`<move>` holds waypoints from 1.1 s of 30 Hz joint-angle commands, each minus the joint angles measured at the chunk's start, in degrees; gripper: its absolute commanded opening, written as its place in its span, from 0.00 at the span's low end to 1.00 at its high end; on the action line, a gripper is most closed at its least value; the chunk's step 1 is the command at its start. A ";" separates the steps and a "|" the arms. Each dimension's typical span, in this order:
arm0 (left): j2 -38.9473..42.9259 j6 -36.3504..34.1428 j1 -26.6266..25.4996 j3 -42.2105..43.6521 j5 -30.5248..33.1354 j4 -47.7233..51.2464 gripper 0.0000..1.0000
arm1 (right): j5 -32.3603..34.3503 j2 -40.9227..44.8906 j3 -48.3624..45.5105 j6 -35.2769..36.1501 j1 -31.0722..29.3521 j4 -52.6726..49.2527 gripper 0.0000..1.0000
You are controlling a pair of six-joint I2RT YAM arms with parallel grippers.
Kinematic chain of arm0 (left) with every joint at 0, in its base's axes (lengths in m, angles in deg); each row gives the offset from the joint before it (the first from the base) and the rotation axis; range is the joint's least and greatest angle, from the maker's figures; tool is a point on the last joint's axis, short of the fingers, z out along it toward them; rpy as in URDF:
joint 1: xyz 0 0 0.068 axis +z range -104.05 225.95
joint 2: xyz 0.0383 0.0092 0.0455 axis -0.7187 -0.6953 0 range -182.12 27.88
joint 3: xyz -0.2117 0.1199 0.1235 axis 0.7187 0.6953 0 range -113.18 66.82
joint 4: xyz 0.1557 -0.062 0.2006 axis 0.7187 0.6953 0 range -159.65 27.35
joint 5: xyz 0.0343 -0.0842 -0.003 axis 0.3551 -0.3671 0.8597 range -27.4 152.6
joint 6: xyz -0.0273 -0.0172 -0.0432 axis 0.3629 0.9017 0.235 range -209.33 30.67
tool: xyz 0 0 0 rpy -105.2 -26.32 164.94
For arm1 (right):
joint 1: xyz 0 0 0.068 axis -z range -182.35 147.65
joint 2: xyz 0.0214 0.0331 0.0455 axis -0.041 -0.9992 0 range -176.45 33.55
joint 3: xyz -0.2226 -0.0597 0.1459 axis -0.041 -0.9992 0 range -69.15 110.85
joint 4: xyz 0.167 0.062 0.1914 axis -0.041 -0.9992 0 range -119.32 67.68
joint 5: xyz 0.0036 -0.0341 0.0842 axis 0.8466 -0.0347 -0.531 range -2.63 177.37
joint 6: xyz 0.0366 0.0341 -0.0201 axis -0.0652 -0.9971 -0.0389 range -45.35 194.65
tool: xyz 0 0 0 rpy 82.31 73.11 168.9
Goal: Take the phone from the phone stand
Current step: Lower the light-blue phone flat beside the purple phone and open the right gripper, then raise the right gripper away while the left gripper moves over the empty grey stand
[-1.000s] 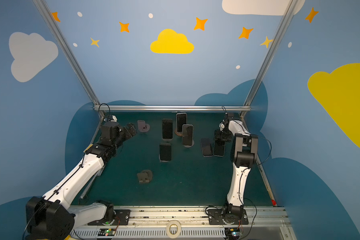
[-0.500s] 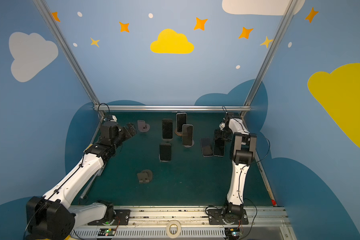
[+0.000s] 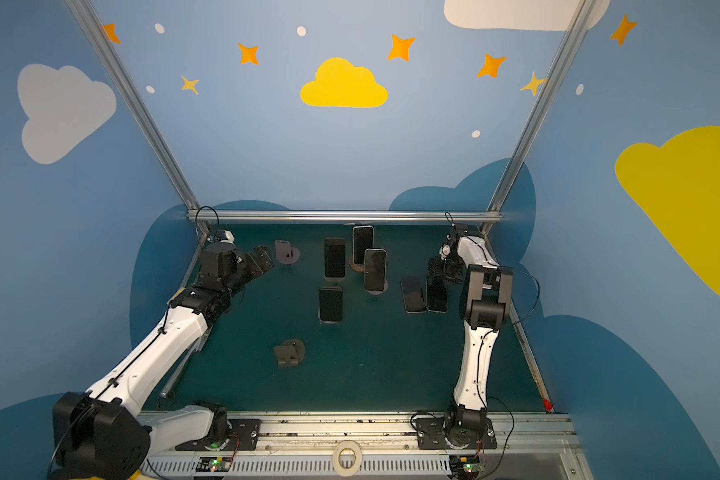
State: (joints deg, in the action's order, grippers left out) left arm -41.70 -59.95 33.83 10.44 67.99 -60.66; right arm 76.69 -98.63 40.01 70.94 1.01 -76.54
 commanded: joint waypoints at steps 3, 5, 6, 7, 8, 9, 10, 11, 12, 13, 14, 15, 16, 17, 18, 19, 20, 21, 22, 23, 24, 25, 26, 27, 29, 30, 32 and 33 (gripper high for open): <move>0.58 0.10 0.25 -1.81 -0.39 -0.82 1.00 | -5.89 0.58 -0.08 -1.77 0.87 0.09 0.78; 0.66 0.20 0.41 -1.89 -0.72 -0.82 1.00 | -6.67 1.03 -0.28 -1.86 0.95 0.43 0.79; 0.70 0.30 0.43 -1.89 -0.89 -0.87 1.00 | -7.08 1.21 -0.27 -1.87 0.93 0.47 0.79; 0.82 0.39 0.50 -1.89 -1.07 -0.89 1.00 | -7.51 1.31 -0.27 -1.87 0.99 0.65 0.79; 0.87 0.37 0.56 -1.89 -1.17 -0.92 1.00 | -7.31 1.31 -0.06 -2.04 0.84 0.58 0.79; 1.03 0.41 0.60 -1.89 -1.26 -0.93 1.00 | -7.00 1.23 0.29 -2.07 0.60 0.29 0.79; 0.92 0.49 0.61 -1.89 -1.26 -0.91 1.00 | -7.15 1.31 0.35 -2.00 0.77 0.01 0.79; 1.03 0.46 0.69 -1.89 -1.32 -0.91 1.00 | -7.49 1.46 0.27 -1.96 0.78 0.14 0.79; 1.08 0.58 0.78 -1.89 -1.51 -0.99 1.00 | -8.49 1.65 0.01 -1.94 0.78 0.43 0.79; 1.20 0.65 0.86 -1.85 -1.80 -1.08 1.00 | -9.78 1.75 -0.06 -1.83 0.84 0.50 0.79; 1.20 0.68 0.85 -1.81 -2.02 -1.24 1.00 | -10.70 1.83 -0.09 -1.90 0.86 0.52 0.79; 1.19 0.80 0.96 -1.89 -2.21 -1.17 1.00 | -9.59 1.92 0.29 -2.97 0.82 0.18 0.78; 1.28 1.01 0.96 -1.89 -2.43 -1.11 1.00 | -7.63 2.41 0.52 -4.14 0.86 -0.41 0.77; 1.36 1.18 0.95 -1.89 -2.72 -1.09 1.00 | -7.00 3.09 0.36 -4.97 0.94 -0.43 0.77; 1.60 1.34 0.89 -1.97 -3.05 -1.04 1.00 | -5.68 3.89 0.51 -6.68 1.05 -0.64 0.77; 1.99 1.36 0.74 -1.97 -3.06 -0.93 1.00 | -3.53 4.92 1.03 -8.09 1.03 -1.33 0.78; 2.56 0.89 0.42 -2.00 -2.63 -0.74 1.00 | -2.16 6.22 0.98 -8.80 1.04 -1.26 0.77; 3.30 -0.16 -0.46 -1.98 -0.68 -0.38 1.00 | 0.26 8.20 0.81 -9.99 1.04 -1.24 0.77; 4.10 -1.27 -1.83 -1.94 2.27 0.39 1.00 | 2.27 10.28 0.47 -11.08 1.10 -1.24 0.78; 5.02 -2.56 -3.62 -1.97 6.37 1.26 1.00 | 3.20 12.99 -0.16 -12.06 1.17 -1.09 0.78; 5.65 -3.23 -5.21 -2.13 9.37 2.22 1.00 | 3.80 15.50 -1.12 -12.95 1.20 -0.87 0.78; 6.53 -3.04 -6.69 -2.62 12.05 4.03 1.00 | 4.66 18.39 -2.73 -14.14 1.06 -0.22 0.78; 7.51 -1.37 -7.72 -3.14 14.24 6.60 1.00 | 5.59 21.92 -4.80 -15.46 0.88 0.80 0.79; 8.58 0.27 -8.09 -3.25 14.73 8.89 1.00 | 6.24 24.88 -7.14 -16.75 0.64 2.03 0.79; 11.84 3.36 -8.29 -2.12 14.75 13.51 1.00 | 6.17 31.77 -13.28 -19.21 -0.15 5.90 0.80; 13.42 4.16 -8.40 -1.41 14.51 15.66 1.00 | 5.70 34.44 -15.91 -20.00 -0.81 7.58 0.81; 16.74 5.52 -8.90 0.04 14.32 21.09 1.00 | 5.14 40.21 -21.84 -20.31 -3.14 11.79 0.81; 18.14 6.08 -9.29 0.57 14.28 23.25 1.00 | 5.37 42.35 -24.07 -19.84 -4.45 13.62 0.81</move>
State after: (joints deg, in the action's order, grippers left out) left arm -26.55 -56.89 25.15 9.54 79.64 -47.85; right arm 81.35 -58.87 21.65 53.59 -0.33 -67.75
